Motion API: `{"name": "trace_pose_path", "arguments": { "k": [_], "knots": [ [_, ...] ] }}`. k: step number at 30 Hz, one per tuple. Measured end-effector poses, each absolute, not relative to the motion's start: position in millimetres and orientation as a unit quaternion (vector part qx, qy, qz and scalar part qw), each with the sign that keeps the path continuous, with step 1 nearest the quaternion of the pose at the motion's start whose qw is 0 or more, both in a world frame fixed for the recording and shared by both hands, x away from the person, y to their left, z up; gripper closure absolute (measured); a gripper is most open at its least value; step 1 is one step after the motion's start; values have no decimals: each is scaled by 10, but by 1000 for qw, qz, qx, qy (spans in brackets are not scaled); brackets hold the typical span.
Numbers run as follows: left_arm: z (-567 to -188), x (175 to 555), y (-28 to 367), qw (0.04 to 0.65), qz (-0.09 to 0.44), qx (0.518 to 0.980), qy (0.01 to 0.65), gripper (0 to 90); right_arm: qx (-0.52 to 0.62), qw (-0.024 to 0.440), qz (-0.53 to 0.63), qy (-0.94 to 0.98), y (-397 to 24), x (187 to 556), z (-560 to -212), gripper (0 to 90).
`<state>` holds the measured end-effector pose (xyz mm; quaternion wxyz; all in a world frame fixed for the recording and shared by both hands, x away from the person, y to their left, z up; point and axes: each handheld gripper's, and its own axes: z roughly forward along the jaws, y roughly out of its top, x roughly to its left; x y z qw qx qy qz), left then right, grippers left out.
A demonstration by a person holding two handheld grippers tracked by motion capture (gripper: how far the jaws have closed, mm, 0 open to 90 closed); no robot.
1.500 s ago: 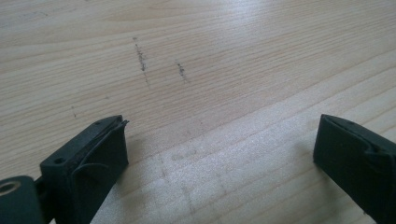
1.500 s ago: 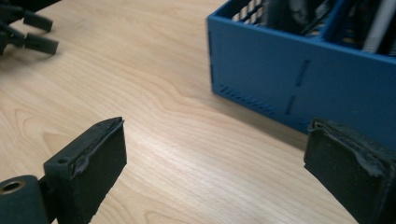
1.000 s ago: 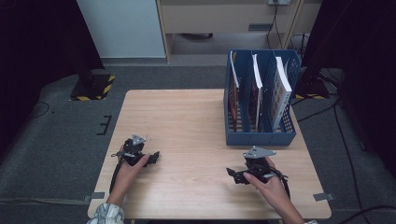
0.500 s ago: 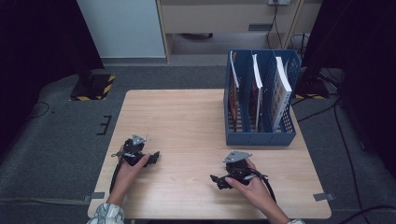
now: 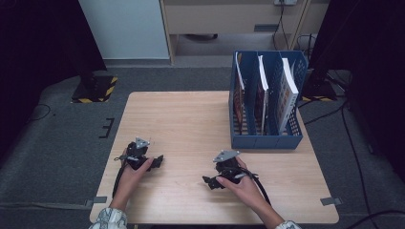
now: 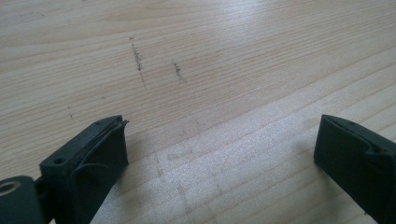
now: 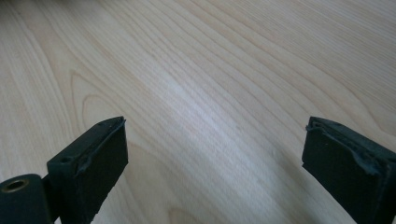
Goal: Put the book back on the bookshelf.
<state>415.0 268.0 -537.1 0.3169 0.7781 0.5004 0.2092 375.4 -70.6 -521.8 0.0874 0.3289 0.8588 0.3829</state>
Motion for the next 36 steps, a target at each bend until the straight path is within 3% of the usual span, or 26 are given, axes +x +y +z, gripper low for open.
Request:
{"name": "trace_pose_path", "arguments": {
  "k": [17, 36],
  "knots": [
    [-5371, 4151, 2680, 317, 208, 779, 499, 16, 365, 100, 372, 848, -349, 4166, -5339, 84],
    [-5371, 4151, 2680, 318, 207, 779, 499, 15, 351, 143, 359, 853, -228, 4138, -5394, 44]
  ]
}}
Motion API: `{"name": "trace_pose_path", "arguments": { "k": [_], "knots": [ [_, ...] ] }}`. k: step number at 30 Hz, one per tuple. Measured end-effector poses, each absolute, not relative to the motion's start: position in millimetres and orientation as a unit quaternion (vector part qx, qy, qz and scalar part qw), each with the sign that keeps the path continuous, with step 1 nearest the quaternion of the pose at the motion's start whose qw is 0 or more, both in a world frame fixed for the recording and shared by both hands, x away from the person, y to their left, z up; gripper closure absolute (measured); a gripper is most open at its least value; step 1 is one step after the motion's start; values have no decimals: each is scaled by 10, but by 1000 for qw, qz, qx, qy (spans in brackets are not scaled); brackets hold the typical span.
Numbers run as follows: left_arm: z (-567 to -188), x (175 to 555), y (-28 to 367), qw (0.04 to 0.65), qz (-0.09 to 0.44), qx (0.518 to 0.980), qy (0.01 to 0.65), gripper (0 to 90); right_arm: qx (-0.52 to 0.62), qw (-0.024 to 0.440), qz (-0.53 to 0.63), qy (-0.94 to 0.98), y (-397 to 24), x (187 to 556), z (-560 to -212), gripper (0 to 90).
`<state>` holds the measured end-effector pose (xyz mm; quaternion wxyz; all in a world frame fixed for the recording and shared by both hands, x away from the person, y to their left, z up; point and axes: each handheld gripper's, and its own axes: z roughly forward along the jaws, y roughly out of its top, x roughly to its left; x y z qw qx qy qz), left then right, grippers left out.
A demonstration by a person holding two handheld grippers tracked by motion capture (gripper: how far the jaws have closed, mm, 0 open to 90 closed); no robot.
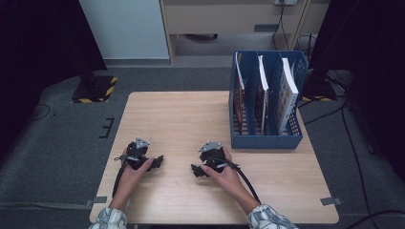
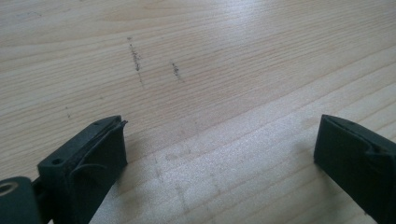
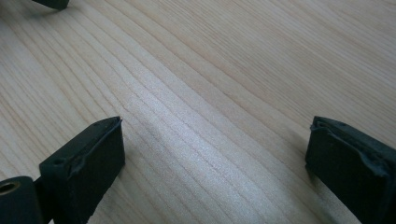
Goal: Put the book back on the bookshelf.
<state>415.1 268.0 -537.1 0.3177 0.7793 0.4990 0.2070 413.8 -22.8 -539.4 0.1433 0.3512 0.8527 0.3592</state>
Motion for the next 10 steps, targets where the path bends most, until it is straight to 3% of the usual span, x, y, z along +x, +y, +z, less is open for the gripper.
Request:
{"name": "trace_pose_path", "arguments": {
  "k": [10],
  "knots": [
    [-5371, 4153, 2681, 318, 206, 780, 498, 13, 384, 155, 349, 841, -348, 4111, -5397, 12]
  ]
}}
